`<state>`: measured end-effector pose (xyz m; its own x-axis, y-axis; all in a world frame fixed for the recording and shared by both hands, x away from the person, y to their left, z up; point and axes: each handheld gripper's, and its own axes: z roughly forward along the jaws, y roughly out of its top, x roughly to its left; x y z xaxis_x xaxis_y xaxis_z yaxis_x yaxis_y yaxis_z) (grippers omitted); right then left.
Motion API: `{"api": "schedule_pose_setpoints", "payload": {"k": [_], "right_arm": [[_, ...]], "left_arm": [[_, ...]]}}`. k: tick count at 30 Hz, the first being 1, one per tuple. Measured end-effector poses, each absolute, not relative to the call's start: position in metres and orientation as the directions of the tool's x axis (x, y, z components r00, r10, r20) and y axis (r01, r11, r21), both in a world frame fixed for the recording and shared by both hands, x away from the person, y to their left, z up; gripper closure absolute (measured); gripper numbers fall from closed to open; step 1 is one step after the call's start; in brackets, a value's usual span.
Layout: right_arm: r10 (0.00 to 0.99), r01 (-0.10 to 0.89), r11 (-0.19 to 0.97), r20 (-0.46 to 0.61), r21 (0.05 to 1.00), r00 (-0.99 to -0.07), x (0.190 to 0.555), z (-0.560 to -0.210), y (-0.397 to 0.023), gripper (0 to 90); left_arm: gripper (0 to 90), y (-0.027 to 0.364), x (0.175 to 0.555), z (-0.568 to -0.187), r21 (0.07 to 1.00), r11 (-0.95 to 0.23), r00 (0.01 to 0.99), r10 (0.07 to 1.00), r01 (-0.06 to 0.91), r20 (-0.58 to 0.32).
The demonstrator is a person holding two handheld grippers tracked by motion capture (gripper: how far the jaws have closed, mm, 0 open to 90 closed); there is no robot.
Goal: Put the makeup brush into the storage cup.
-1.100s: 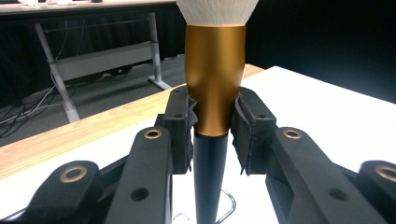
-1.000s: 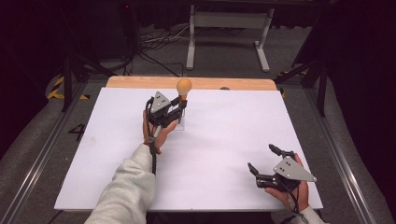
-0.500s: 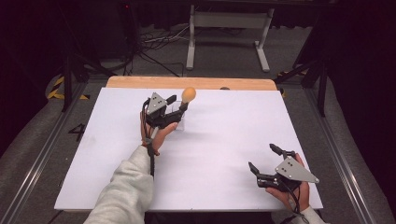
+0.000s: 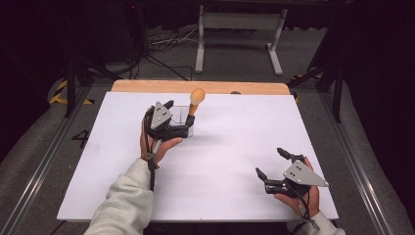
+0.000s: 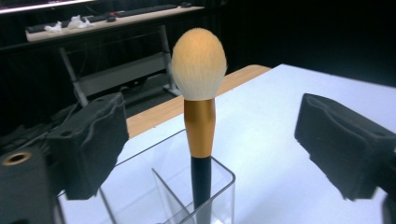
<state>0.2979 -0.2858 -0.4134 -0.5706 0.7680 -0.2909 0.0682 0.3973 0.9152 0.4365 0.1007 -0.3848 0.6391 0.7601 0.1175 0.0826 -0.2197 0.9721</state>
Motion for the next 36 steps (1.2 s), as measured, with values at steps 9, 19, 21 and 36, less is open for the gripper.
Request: {"api": "schedule_pose_setpoints", "payload": {"k": [9, 19, 21, 36], "right_arm": [[0.777, 0.092, 0.359, -0.243, 0.929, -0.581, 0.302, -0.414, -0.283, 10.0], [0.790, 0.091, 0.355, -0.247, 0.930, -0.561, 0.304, -0.413, -0.284, 9.8], [0.791, 0.091, 0.356, -0.248, 0.930, -0.560, 0.304, -0.413, -0.285, 9.8], [0.782, 0.071, 0.369, -0.268, 0.927, -0.563, 0.310, -0.411, -0.281, 10.0]], "left_arm": [[4.1, 0.114, 0.424, -0.382, 0.967, -0.243, 0.652, 0.746, 0.079, 0.134], [1.6, 0.132, 0.410, -0.378, 0.959, -0.276, 0.663, 0.730, 0.063, 0.166], [1.6, 0.137, 0.406, -0.377, 0.959, -0.278, 0.660, 0.732, 0.061, 0.170], [2.8, 0.151, 0.381, -0.389, 0.941, -0.336, 0.658, 0.716, 0.033, 0.233]]}}
